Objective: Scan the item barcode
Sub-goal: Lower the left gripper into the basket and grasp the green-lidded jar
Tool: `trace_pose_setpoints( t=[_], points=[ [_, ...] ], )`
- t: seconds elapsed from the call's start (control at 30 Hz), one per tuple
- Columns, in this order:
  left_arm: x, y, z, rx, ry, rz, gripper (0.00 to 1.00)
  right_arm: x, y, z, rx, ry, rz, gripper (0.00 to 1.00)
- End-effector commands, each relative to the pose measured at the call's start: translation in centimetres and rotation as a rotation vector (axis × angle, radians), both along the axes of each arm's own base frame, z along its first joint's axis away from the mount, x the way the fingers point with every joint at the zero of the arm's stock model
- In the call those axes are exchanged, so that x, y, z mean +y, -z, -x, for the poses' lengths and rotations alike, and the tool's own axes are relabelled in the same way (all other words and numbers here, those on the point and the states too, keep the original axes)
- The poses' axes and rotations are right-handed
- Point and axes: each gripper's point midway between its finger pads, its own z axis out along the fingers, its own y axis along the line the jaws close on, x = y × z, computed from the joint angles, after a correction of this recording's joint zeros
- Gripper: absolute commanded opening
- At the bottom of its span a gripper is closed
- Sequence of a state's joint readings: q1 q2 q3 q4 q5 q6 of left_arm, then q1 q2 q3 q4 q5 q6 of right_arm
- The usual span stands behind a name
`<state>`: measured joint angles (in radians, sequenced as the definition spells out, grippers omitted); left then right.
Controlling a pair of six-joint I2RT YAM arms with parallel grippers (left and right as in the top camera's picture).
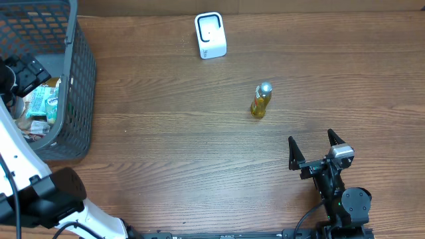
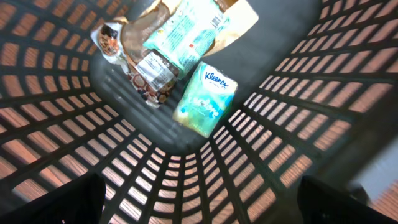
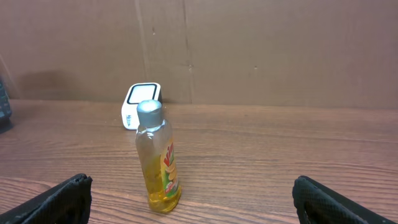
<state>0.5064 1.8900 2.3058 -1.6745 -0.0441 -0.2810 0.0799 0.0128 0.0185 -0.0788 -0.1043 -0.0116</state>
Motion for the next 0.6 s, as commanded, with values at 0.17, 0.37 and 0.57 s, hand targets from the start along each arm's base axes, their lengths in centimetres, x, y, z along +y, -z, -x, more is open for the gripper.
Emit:
trace_pose_setpoints(
  t=[0.17, 0.37, 0.57],
  points=[
    [0.9, 5.6, -0.1, 0.104, 0.026, 0.059, 1.00, -0.1, 0.2, 0.0, -0.004, 0.003, 0.004, 1.00],
    [1.6, 9.3, -0.1, 0.072, 0.059, 0.180, 1.00, -0.1, 0.2, 0.0, -0.004, 0.003, 0.004, 1.00],
    [1.6, 11.9, -0.1, 0.050, 0.086, 0.245, 1.00, -0.1, 0.2, 0.0, -0.004, 0.003, 0.004, 1.00]
  ],
)
